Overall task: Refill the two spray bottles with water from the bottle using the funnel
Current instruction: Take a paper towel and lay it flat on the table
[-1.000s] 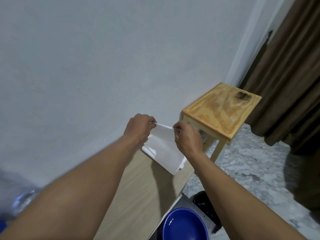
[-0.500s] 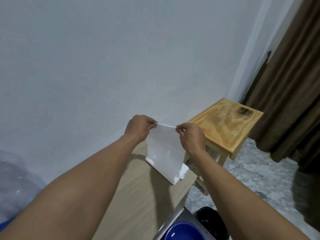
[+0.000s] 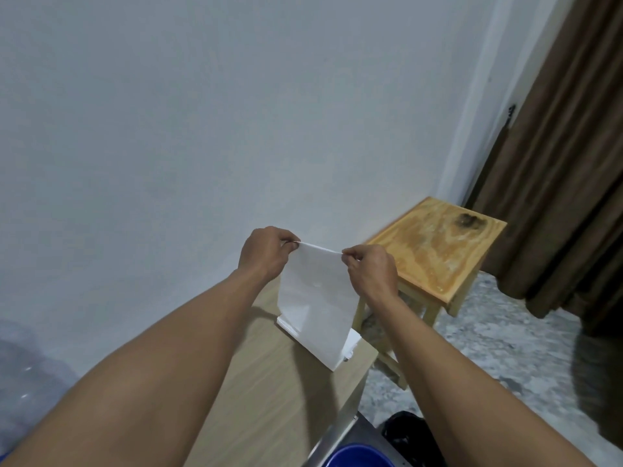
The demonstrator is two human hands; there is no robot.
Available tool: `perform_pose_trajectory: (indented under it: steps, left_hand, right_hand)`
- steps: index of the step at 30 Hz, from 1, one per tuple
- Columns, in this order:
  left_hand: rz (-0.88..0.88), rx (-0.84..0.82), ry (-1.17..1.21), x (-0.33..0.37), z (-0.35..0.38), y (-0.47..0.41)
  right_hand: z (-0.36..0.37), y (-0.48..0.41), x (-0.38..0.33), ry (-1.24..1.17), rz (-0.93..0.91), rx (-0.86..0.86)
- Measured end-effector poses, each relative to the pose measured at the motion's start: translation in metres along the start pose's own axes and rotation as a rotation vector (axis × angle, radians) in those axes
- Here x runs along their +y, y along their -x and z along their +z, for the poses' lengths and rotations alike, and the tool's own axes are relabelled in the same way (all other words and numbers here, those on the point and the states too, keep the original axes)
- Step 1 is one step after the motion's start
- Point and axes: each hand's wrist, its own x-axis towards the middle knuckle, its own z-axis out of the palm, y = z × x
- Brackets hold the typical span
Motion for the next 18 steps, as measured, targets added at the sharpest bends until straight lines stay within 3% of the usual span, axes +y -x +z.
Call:
perform_pose_trajectory:
  steps: [8,18]
  left_hand:
    - [-0.011,-0.001,0.066,0.01,-0.006,0.0]
    - [-0.159,0.009,0.314,-0.026,-0.047,0.054]
  right_hand:
    - [0.0,-0.005,-0.008,-0.015,-0.039,0.085]
    - [0.005,0.026,-0.027,-0.137,-0.08,-0.131]
